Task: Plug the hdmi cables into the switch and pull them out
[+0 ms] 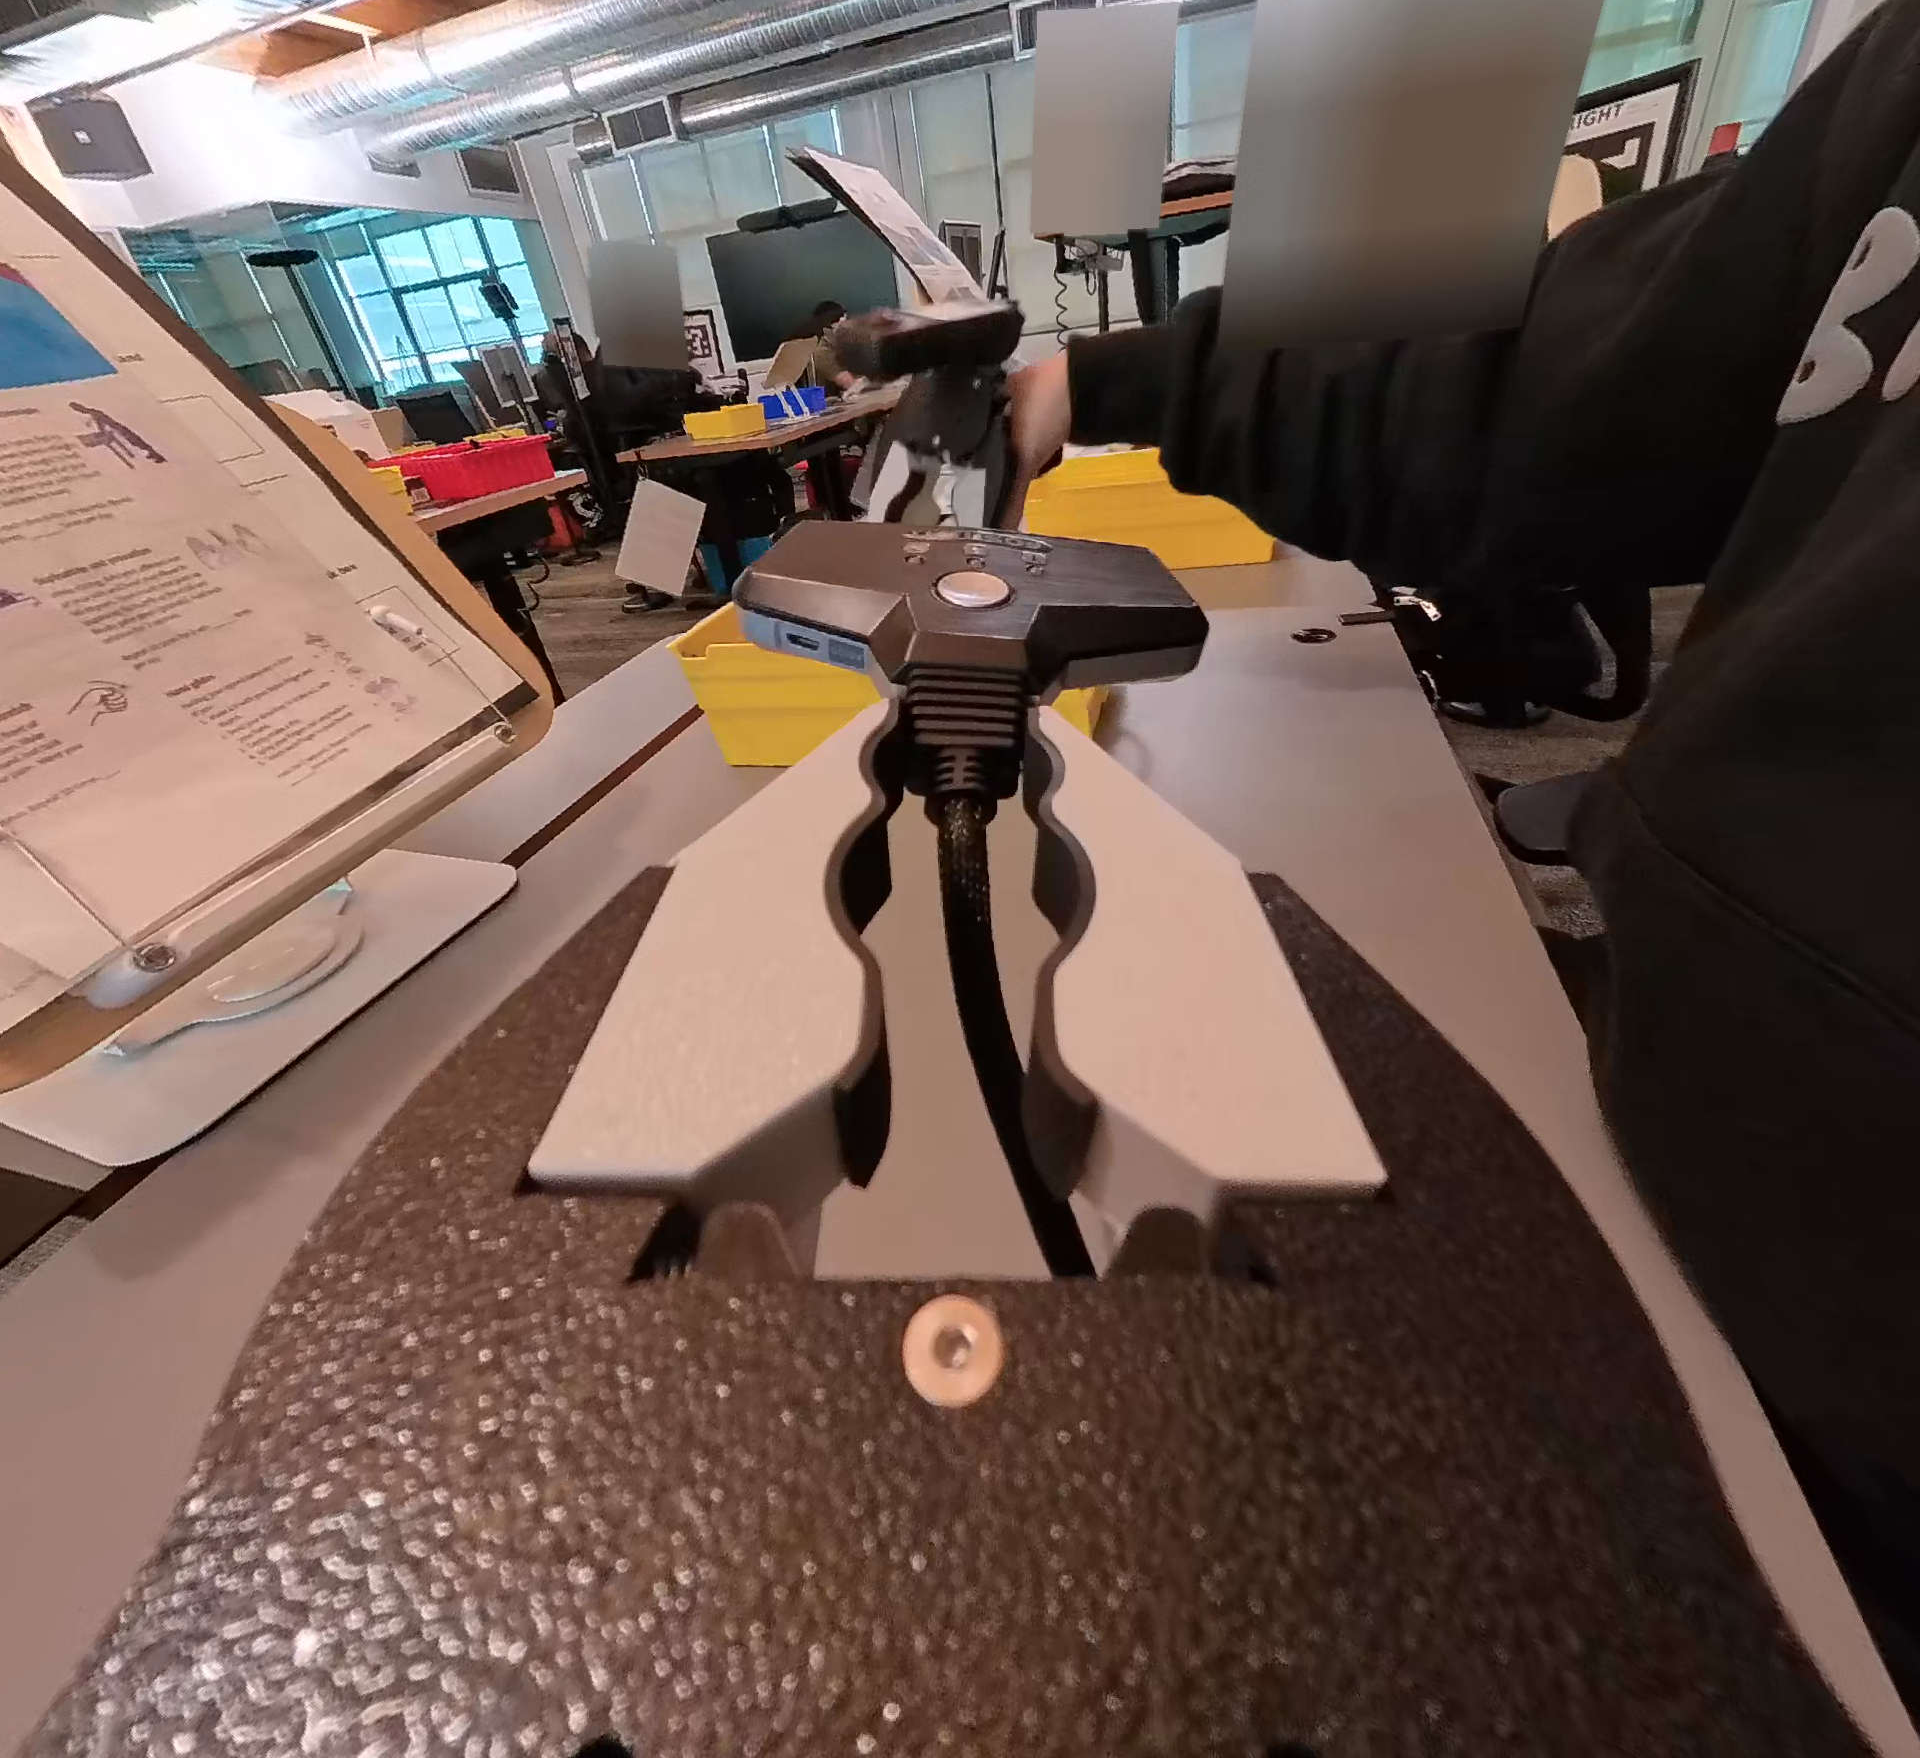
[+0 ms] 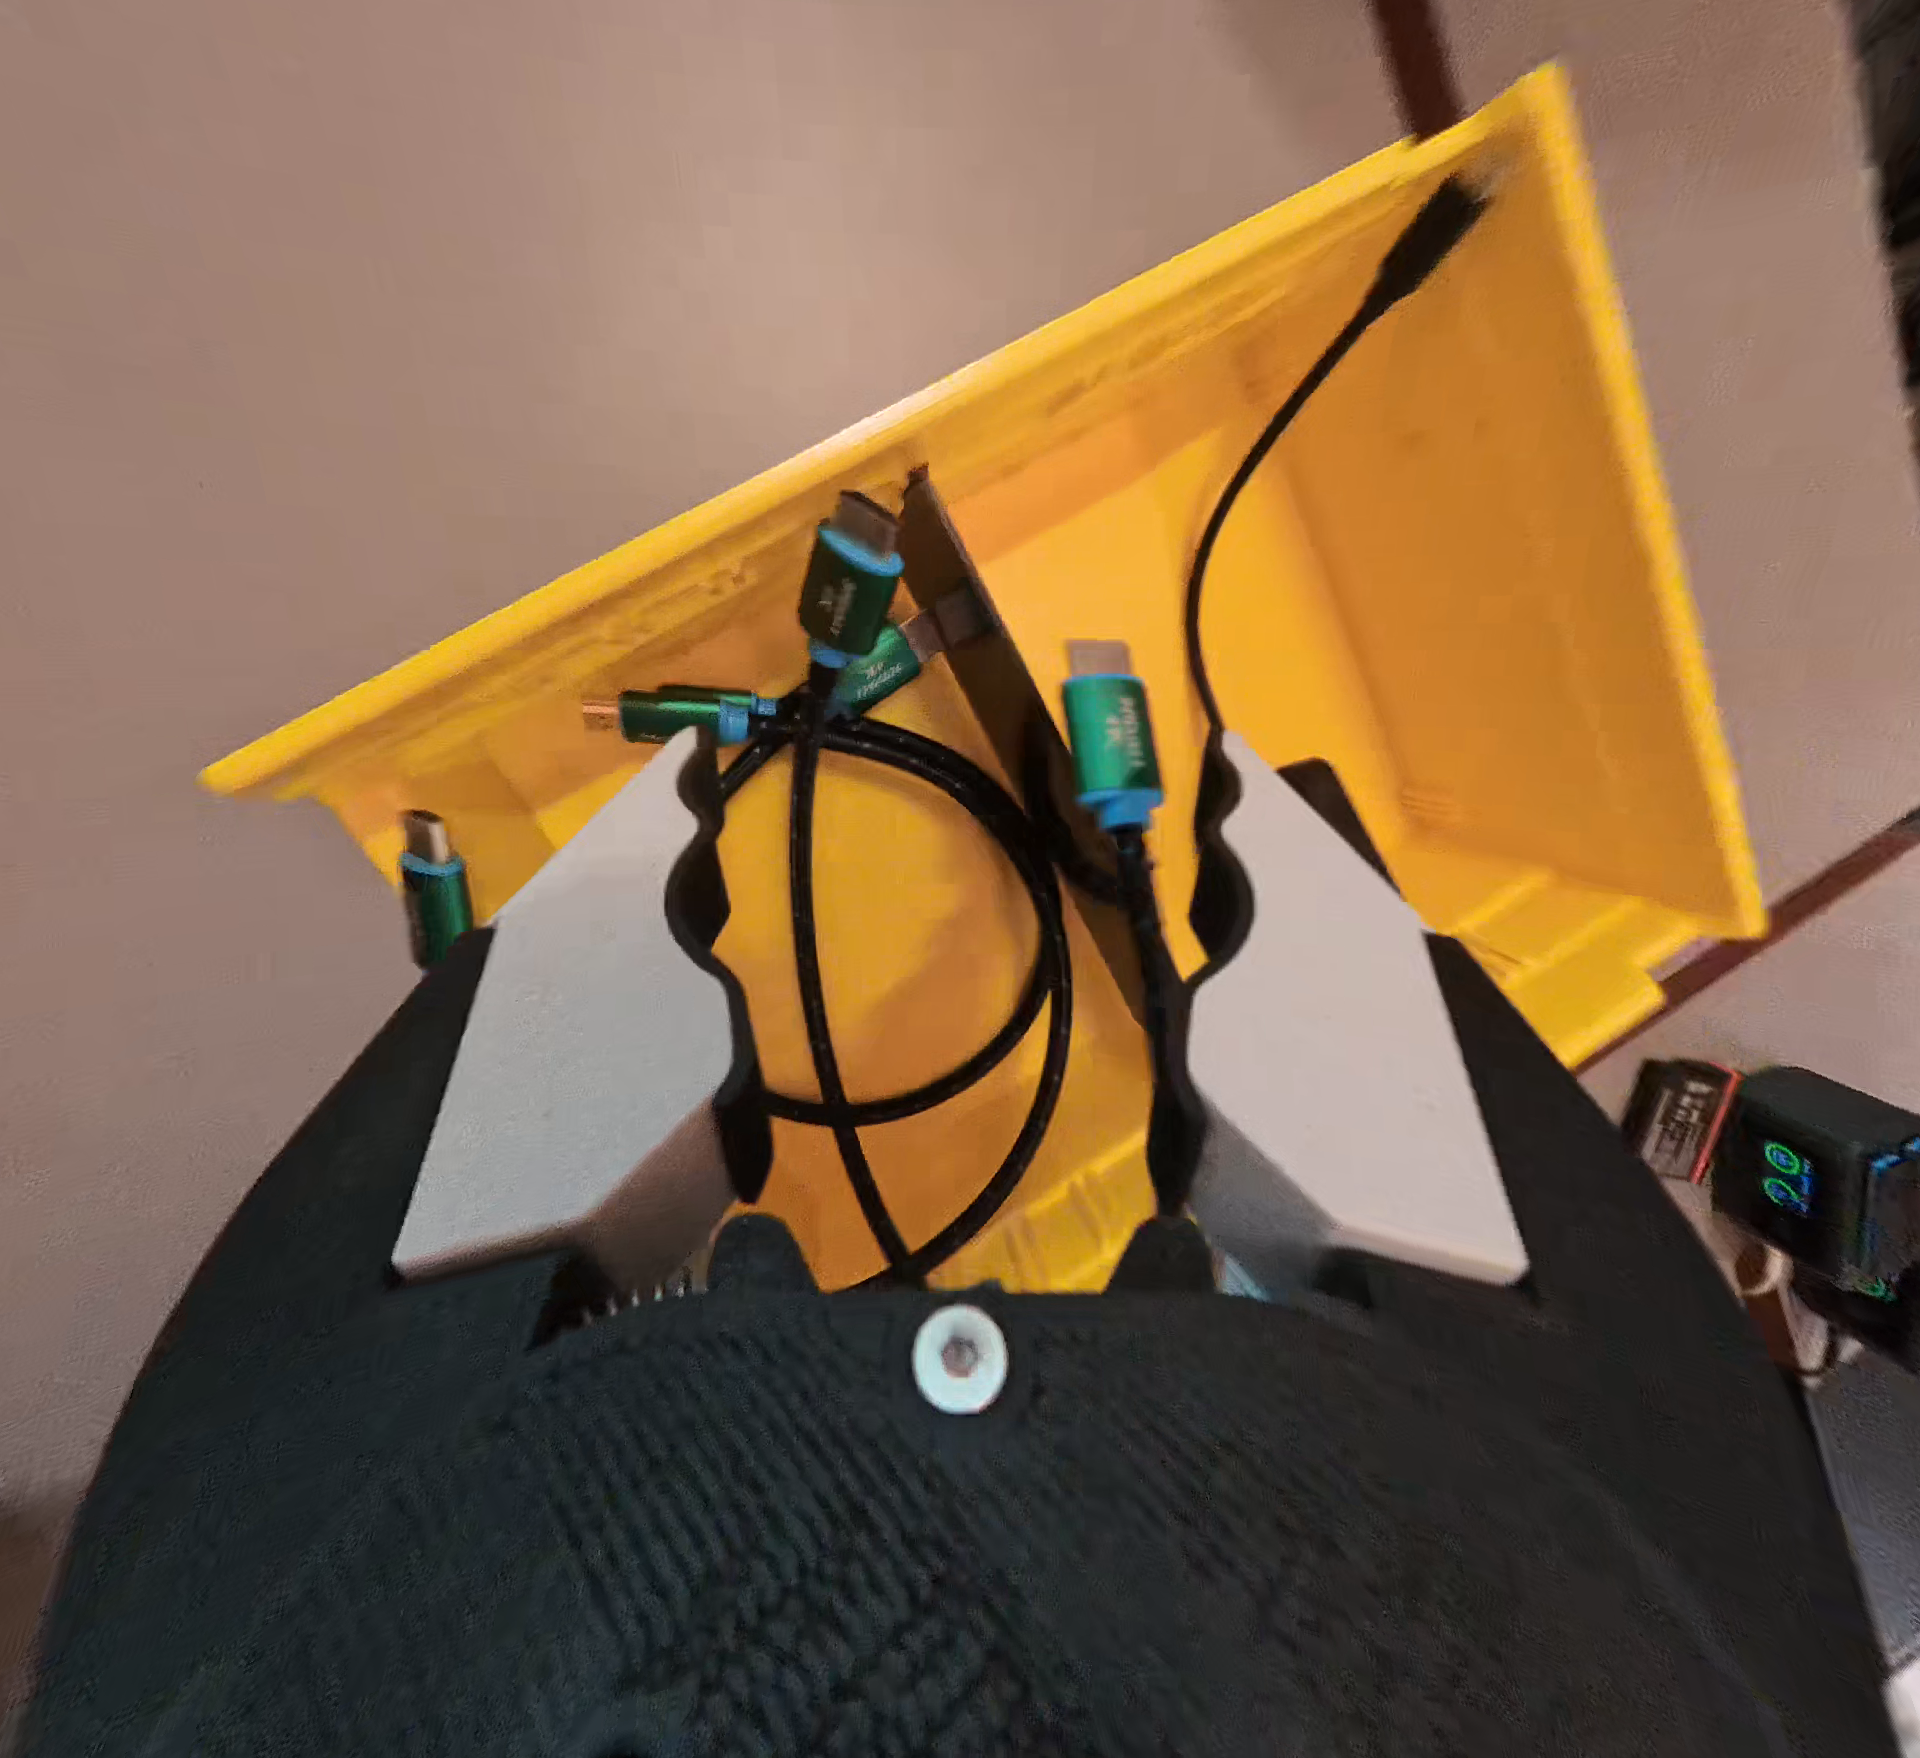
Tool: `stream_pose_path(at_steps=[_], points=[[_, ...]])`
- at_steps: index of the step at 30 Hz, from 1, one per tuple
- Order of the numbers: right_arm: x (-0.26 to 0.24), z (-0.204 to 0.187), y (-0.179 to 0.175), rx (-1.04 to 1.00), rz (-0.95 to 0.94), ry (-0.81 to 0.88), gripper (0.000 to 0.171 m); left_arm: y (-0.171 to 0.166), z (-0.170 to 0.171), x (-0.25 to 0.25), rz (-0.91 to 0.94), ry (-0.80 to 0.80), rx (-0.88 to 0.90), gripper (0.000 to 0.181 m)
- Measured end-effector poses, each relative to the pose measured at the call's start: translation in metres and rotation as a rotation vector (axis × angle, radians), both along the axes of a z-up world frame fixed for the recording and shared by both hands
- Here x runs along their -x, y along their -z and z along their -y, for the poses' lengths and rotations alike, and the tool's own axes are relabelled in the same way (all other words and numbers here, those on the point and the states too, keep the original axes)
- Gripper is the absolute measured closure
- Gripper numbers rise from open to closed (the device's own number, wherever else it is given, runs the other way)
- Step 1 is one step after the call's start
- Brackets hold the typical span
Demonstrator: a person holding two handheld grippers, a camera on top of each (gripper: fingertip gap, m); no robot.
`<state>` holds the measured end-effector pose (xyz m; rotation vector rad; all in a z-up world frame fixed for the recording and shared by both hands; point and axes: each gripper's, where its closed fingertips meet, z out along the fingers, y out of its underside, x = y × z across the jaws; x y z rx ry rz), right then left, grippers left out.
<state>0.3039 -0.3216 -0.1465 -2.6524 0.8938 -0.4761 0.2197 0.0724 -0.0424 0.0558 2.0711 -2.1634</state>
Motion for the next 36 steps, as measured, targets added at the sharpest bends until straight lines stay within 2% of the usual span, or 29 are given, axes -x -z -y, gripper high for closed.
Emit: stream_pose_path(at_steps=[1,3,6,8,11,13,15,17,20,22,24,25,31,36], points=[[0.001,-0.003,-0.013,-0.040,0.029,0.005,0.079,0.000,0.000,-0.001,-0.001,0.000,0.000,0.162],[0.008,-0.011,-0.034,-0.117,0.065,0.003,0.060,0.001,0.001,-0.003,-0.006,0.005,0.002,0.162],[0.029,-0.006,-0.036,-0.113,-0.003,-0.009,0.063,0.003,0.004,-0.004,-0.013,0.018,0.006,0.162],[0.028,0.016,-0.028,-0.030,0.003,0.041,0.076,0.003,0.007,-0.003,-0.011,0.022,0.005,0.162],[0.017,0.085,-0.014,0.132,0.038,0.277,0.097,0.004,0.008,-0.002,-0.016,0.031,0.010,0.162],[0.022,0.115,-0.002,0.087,-0.010,0.418,0.110,0.004,0.008,0.000,-0.017,0.032,0.008,0.162],[0.027,0.124,0.012,-0.010,-0.070,0.479,0.118,0.005,0.006,0.002,-0.015,0.034,0.003,0.162],[0.024,0.126,0.016,-0.045,-0.050,0.502,0.136,0.005,0.005,0.003,-0.017,0.031,0.001,0.162],[0.021,0.137,0.016,0.095,0.042,0.455,0.169,0.007,0.004,0.002,-0.025,0.027,-0.002,0.162],[0.021,0.136,0.017,0.149,0.080,0.398,0.167,0.008,0.005,0.002,-0.031,0.031,0.000,0.162],[0.020,0.130,0.017,0.125,0.123,0.391,0.124,0.008,0.007,0.002,-0.033,0.035,0.001,0.162],[0.021,0.124,0.016,0.078,0.110,0.396,0.111,0.009,0.008,0.002,-0.033,0.038,-0.002,0.162],[0.016,0.135,0.015,0.175,0.143,0.389,0.123,0.011,0.013,0.005,-0.036,0.053,-0.001,0.162],[0.005,0.146,0.016,0.368,0.238,0.334,0.137,0.010,0.013,0.005,-0.049,0.061,0.025,0.162]])
